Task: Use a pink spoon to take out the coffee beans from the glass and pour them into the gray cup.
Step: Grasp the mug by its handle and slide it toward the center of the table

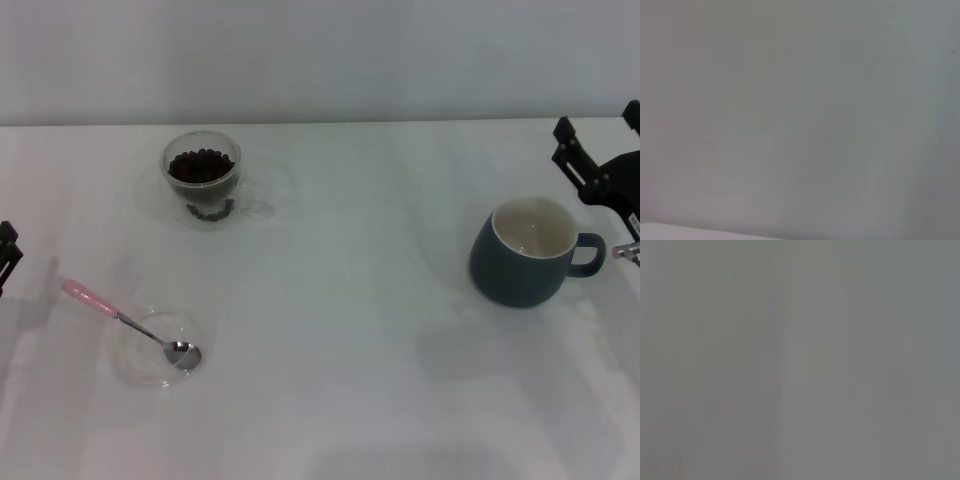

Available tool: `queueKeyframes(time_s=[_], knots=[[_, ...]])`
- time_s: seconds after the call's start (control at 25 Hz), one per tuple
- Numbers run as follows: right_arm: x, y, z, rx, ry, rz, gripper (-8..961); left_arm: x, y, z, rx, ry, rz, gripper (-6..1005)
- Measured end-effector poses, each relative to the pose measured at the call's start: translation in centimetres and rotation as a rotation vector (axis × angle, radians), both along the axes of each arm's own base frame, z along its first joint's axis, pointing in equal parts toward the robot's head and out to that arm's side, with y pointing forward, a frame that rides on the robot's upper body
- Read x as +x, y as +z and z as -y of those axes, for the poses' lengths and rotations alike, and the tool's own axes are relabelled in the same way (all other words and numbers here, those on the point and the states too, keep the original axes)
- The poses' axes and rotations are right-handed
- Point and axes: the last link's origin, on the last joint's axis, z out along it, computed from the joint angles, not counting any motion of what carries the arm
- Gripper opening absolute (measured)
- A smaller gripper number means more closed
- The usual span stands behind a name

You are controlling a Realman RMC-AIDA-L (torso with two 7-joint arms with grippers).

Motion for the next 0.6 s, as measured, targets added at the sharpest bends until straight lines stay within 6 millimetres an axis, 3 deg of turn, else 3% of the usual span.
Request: queueKeyframes(time_s=[0.4,0.6], knots=[[0.37,-0.51,0.10,-0.070,-0.035,-0.196,873,0.15,-0.21,0.00,-0.011,-0.007,-0.001,876],[0.62,-0.18,0.24,-0.058,-0.033,-0.189,872,0.25,-0.35,0.02,-0.020,-0.014,-0.004,876]])
